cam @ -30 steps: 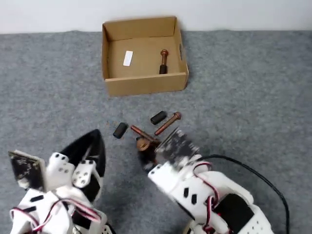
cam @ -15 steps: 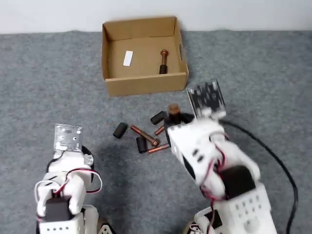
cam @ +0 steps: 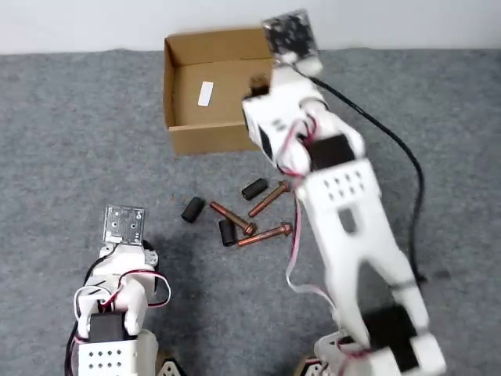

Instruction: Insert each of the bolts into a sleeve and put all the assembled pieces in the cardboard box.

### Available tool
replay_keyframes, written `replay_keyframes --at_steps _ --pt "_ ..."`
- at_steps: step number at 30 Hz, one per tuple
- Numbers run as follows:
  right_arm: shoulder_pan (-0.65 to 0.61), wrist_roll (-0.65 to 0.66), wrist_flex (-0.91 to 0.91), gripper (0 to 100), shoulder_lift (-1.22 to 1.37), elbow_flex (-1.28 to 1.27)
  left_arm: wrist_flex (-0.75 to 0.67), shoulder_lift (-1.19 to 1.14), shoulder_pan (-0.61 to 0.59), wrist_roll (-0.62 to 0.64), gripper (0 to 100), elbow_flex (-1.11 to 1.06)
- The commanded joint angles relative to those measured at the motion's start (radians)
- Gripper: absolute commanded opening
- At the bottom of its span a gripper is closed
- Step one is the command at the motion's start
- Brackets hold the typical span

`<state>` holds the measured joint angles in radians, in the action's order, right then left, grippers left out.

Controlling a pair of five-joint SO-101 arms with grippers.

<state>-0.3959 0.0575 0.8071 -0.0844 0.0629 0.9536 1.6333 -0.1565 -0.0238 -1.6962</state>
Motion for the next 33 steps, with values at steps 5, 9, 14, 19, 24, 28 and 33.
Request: replay_keyframes --at_steps 5,9,14,19,24,28,33 --pt "0.010 0.199 -0.285 0.9 0.352 0.273 -0.026 0.009 -0.006 0.101 0 0.005" --pt "0.010 0.296 -0.381 0.9 0.538 0.371 -0.026 0.005 -0.008 0.132 0 0.005" --pt "0.005 0.367 -0.400 6.2 0.723 0.525 -0.026 0.003 -0.008 0.147 0 0.005" --pt "0.004 0.365 -0.309 14.7 0.816 0.655 -0.026 0.003 -0.008 0.147 0 0.005" --pt "-0.002 0.361 -0.162 8.9 0.825 0.740 -0.026 0.003 -0.008 0.147 0 0.005" --pt "-0.004 0.298 -0.002 1.5 0.788 0.796 -0.026 0.003 -0.008 0.147 0 0.005" --pt "-0.004 0.204 0.260 0.9 0.743 0.876 -0.025 0.003 -0.008 0.147 0 0.005"
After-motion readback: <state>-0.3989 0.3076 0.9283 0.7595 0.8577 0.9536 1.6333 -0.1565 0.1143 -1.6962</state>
